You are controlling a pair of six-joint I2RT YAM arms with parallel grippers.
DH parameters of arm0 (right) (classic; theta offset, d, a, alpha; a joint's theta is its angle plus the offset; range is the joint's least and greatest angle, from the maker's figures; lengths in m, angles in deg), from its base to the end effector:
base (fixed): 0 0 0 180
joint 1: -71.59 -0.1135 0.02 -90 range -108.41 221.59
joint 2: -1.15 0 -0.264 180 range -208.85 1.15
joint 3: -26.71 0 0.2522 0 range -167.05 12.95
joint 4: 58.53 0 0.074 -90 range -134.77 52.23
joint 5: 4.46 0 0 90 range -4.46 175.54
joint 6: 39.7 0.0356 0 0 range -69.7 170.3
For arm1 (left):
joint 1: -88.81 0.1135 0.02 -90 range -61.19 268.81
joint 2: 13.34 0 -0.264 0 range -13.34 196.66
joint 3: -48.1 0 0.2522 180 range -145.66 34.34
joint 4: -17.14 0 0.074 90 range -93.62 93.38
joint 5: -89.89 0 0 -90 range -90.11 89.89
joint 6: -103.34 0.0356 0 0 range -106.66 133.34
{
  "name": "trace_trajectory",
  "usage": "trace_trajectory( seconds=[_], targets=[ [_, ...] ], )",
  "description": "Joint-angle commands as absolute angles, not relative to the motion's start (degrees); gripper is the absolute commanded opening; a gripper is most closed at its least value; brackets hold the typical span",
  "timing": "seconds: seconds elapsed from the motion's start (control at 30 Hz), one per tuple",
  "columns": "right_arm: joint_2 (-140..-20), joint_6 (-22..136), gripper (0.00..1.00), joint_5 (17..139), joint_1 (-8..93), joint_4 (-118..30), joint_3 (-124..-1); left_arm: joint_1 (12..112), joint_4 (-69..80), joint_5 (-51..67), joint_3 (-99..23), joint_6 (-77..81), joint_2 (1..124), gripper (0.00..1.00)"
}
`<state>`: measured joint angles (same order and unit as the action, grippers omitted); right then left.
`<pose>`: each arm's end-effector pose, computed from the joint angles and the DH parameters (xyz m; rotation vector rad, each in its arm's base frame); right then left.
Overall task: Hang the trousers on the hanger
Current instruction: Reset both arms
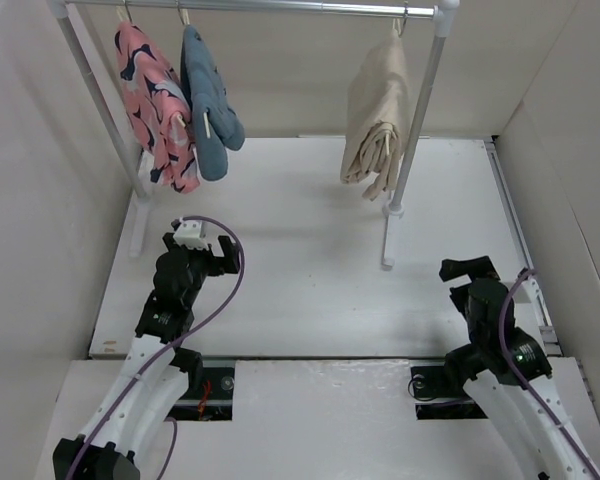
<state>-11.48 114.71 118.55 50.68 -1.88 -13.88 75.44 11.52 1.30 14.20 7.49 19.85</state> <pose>0.0782 0.0091 0.2396 1.0530 1.7043 0.3625 0.1559 -0.0380 0.2518 0.1278 1.6588 -0.2751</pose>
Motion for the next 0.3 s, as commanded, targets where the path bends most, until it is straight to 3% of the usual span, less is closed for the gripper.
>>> trace_trajectory(
  seconds=[0.0,0.27],
  targets=[
    [-12.30,115.43,1.00,120.52,50.94,-4.34,-14.56,75.80,14.81,1.03,14.56,6.31,19.10,1.00],
    [-14.85,115.96,1.00,120.52,50.94,-4.87,-14.56,75.80,14.81,1.03,14.56,6.31,18.57,1.00]
  ],
)
